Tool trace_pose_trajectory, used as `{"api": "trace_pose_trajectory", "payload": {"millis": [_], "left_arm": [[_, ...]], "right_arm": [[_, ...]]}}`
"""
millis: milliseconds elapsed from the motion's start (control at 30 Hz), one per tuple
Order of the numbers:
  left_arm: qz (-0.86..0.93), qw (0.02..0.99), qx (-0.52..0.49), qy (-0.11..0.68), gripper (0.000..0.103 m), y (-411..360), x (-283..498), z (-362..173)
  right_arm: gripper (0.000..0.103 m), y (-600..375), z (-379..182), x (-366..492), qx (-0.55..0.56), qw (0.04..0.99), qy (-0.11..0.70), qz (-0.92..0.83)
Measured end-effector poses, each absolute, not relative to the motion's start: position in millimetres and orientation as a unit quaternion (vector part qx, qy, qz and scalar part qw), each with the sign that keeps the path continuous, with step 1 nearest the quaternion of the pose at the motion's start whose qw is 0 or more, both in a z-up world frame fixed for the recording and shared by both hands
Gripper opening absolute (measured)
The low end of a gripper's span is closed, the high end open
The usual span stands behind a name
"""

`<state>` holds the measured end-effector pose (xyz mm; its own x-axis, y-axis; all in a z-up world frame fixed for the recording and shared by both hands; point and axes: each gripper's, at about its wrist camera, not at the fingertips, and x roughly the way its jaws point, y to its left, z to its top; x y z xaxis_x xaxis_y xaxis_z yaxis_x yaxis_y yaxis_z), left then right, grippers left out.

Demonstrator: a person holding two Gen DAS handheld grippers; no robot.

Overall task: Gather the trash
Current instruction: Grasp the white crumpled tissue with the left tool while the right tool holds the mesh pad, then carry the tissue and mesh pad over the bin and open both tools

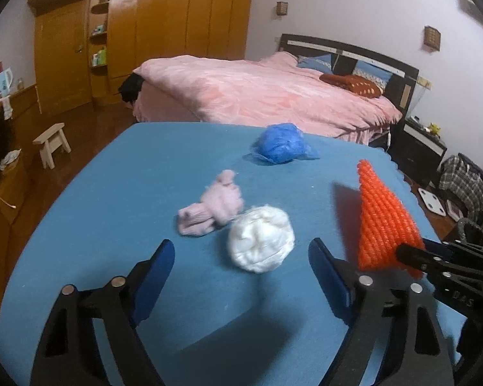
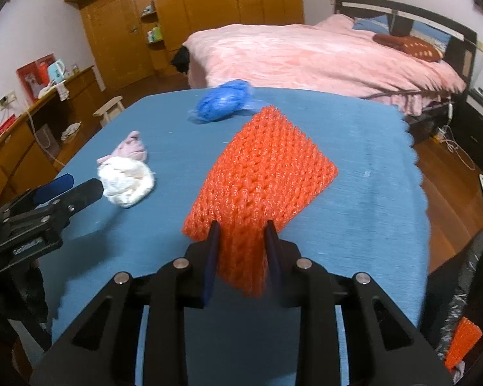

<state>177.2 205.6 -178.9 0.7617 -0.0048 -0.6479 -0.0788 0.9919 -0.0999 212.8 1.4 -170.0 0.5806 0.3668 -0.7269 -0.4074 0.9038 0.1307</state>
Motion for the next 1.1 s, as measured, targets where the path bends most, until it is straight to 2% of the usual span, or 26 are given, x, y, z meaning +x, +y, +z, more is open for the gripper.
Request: {"api": "trace_pose_trajectory", "payload": {"millis": [167, 267, 333, 433, 600, 1100], "left_arm": [[0.013, 0.929, -0.066, 0.363, 0.068, 196.7, 198.0, -185.7], [0.013, 0.925, -0.07, 0.373, 0.057, 195.2, 203.2, -189.9], [0.013, 0.922, -0.066, 0.381, 0.039, 192.5, 206.3, -192.8], [0.013, 0.923, -0.058, 0.379, 0.033, 189.3, 204.6, -193.1], [0.013, 0.93, -0.046, 0.365, 0.029, 184.1, 198.3, -188.4], [-0.004, 0.94, -0.043, 0.337, 0.028, 157.9, 163.9, -153.5]], "right_arm": [[0.027, -9.0, -170.8, 211.1, -0.021, 0.89, 0.404, 0.211], [0.027, -10.5, -171.9, 210.8, -0.021, 0.89, 0.405, 0.21], [0.027, -11.8, -173.2, 212.1, -0.019, 0.889, 0.406, 0.209], [0.027, -13.0, -173.6, 212.4, -0.017, 0.889, 0.407, 0.208], [0.027, -15.5, -169.5, 211.6, -0.015, 0.891, 0.404, 0.208], [0.027, -30.2, -142.7, 194.2, -0.013, 0.899, 0.384, 0.209]]}}
